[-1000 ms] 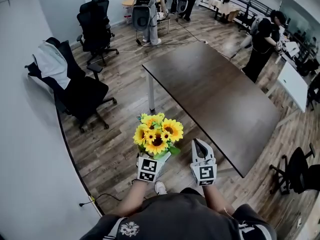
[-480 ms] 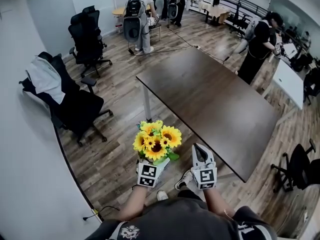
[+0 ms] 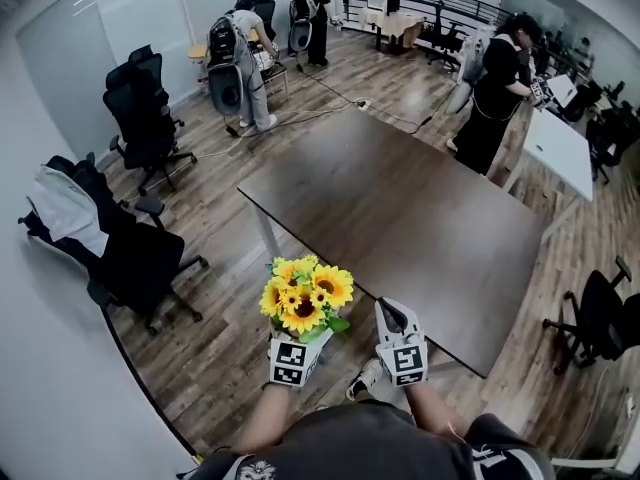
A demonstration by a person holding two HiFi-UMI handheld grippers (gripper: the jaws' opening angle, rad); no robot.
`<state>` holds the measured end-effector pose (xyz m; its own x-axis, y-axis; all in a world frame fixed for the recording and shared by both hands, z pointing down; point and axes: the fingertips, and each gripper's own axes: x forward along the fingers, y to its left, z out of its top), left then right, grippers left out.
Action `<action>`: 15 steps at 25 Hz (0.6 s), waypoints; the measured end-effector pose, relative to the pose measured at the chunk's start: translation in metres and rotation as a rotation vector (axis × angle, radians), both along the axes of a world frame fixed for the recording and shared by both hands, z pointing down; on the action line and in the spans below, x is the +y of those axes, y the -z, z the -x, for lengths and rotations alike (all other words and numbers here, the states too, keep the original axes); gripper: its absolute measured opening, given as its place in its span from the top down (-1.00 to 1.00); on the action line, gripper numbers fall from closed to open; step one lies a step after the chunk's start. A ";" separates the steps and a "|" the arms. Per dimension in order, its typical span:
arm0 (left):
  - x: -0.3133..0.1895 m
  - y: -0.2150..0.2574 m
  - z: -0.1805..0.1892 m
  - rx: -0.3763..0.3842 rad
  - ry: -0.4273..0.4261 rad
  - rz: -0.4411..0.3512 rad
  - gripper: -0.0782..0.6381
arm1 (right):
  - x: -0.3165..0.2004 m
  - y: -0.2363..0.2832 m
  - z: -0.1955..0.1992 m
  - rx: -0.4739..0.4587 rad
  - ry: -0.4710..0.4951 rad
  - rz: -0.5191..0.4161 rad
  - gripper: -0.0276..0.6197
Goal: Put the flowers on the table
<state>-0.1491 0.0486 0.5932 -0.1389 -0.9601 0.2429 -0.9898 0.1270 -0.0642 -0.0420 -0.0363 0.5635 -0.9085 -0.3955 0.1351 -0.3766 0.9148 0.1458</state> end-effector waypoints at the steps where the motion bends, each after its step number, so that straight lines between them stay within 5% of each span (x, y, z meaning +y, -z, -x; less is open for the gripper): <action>1: -0.012 0.001 0.002 -0.001 -0.007 -0.008 -0.73 | -0.011 -0.003 0.001 0.008 0.001 0.004 0.84; 15: -0.204 0.003 0.005 0.004 -0.128 -0.019 -0.73 | -0.162 0.001 0.006 0.013 -0.008 -0.016 0.84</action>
<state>-0.1543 -0.1558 0.5905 -0.0137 -0.9743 0.2250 -0.9982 0.0003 -0.0595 -0.0480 -0.1984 0.5622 -0.9035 -0.4048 0.1410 -0.3816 0.9094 0.1654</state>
